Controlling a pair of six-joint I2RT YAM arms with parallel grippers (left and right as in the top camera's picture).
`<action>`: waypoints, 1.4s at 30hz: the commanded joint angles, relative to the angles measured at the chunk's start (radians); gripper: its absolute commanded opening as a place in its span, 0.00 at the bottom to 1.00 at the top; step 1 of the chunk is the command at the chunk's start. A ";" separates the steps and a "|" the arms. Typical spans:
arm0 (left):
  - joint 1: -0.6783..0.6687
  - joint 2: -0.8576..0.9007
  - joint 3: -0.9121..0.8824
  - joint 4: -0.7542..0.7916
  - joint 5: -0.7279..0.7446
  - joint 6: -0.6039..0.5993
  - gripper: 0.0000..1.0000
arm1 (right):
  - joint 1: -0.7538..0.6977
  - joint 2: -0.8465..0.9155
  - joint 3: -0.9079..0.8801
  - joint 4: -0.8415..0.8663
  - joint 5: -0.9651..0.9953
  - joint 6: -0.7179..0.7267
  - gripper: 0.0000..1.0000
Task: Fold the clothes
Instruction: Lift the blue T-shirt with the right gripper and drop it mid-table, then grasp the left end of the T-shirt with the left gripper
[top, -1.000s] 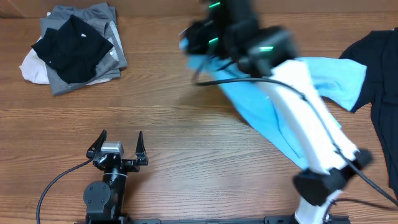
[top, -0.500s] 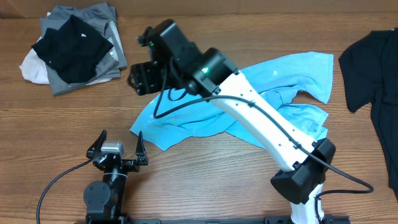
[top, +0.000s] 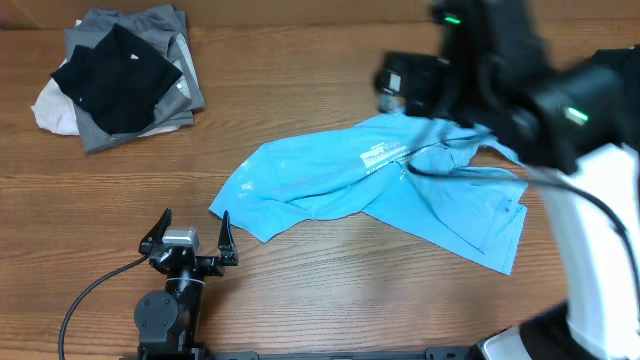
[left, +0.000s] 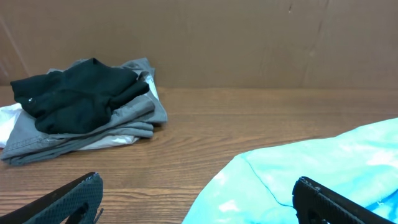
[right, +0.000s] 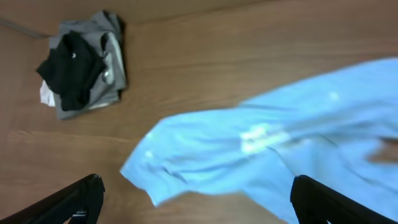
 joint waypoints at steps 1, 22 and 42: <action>0.005 -0.008 -0.004 -0.001 0.010 0.022 1.00 | -0.026 -0.011 0.015 -0.079 0.021 0.005 1.00; 0.004 -0.008 -0.004 0.029 0.303 -0.297 1.00 | -0.048 -0.361 -0.117 -0.166 0.155 0.103 1.00; 0.003 0.621 0.768 -0.525 0.348 -0.081 1.00 | -0.048 -0.399 -0.544 -0.127 0.166 0.374 1.00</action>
